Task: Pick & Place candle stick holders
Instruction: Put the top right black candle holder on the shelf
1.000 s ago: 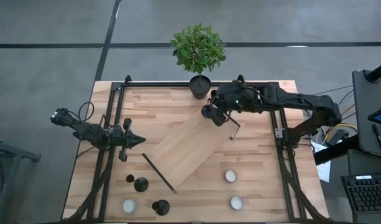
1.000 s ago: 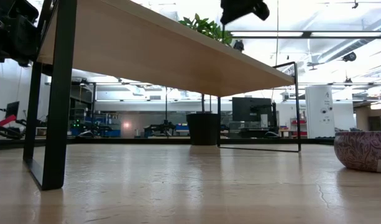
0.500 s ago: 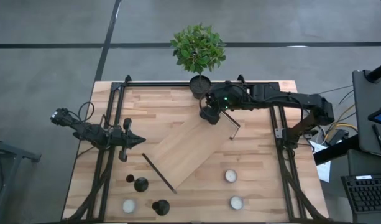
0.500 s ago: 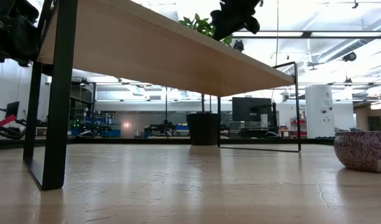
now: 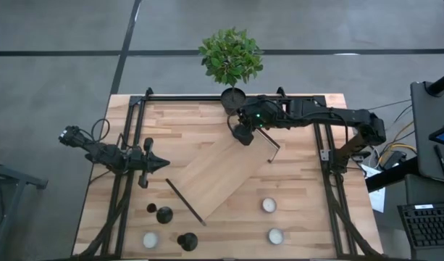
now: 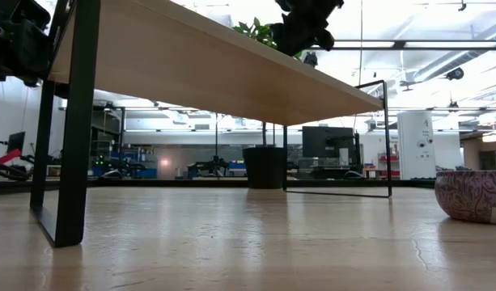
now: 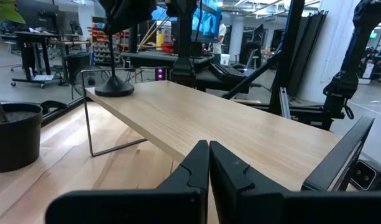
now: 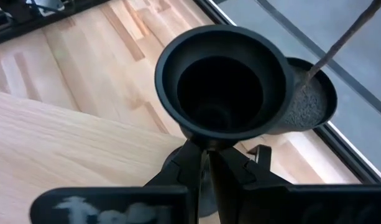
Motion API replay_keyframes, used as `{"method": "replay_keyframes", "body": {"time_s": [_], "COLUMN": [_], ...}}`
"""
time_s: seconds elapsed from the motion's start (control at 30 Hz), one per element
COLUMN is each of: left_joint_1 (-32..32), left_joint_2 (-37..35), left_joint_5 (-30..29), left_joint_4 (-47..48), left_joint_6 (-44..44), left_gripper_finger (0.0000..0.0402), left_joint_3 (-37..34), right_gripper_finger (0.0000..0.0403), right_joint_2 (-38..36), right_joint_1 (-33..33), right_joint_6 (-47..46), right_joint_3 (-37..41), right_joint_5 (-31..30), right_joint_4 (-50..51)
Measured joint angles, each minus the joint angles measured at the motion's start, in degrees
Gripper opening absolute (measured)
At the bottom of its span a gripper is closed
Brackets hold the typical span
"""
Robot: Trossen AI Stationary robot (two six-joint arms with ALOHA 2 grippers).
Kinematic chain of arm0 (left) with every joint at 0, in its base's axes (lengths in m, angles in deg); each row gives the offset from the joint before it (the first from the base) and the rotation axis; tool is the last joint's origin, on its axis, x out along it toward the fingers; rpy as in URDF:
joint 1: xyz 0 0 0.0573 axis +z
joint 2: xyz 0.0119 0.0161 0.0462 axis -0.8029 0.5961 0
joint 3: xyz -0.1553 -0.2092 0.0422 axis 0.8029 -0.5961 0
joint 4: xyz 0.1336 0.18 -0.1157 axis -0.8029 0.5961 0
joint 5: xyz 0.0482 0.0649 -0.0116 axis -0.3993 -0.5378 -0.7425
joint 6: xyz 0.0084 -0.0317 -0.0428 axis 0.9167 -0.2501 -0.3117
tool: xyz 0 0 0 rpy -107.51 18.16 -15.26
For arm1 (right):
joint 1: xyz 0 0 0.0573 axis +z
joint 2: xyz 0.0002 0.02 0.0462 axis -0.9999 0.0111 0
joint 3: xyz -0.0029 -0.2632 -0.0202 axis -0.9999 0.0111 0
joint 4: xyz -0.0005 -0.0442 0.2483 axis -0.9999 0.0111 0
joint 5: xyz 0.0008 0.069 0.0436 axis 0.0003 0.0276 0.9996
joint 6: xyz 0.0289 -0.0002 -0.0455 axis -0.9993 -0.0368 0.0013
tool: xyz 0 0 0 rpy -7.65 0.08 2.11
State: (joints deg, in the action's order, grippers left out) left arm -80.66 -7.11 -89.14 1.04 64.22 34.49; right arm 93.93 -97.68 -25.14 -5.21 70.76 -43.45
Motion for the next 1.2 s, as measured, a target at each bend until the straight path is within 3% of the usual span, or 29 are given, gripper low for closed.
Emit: {"method": "replay_keyframes", "body": {"time_s": [0.67,1.2], "left_joint_1": [0.0,0.0], "left_joint_2": [0.0,0.0], "left_joint_5": [0.0,0.0], "left_joint_4": [0.0,0.0], "left_joint_6": [0.0,0.0], "left_gripper_finger": [0.0010,0.0010], "left_joint_3": [0.0,0.0], "right_gripper_finger": [0.0020,0.0117], "right_joint_2": [0.0,0.0], "right_joint_1": [0.1,0.2], "right_joint_6": [-0.2,-1.7], "right_joint_3": [0.0,0.4], "right_joint_5": [-0.1,-0.1], "right_joint_4": [1.7,5.5]}}
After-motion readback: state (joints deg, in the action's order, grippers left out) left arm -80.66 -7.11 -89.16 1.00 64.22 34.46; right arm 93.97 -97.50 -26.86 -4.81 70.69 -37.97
